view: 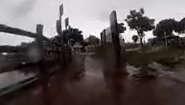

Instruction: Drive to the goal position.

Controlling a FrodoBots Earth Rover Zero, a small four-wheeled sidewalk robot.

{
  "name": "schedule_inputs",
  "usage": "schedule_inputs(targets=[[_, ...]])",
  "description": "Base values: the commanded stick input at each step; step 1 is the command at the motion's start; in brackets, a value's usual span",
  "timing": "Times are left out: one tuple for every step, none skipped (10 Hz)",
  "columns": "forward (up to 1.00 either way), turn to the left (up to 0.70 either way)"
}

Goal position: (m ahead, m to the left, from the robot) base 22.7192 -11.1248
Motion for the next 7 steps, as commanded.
schedule_inputs(targets=[[1.0,0.0],[1.0,0.0],[1.0,0.0],[1.0,0.0],[1.0,0.0],[1.0,0.0],[1.0,0.0]])
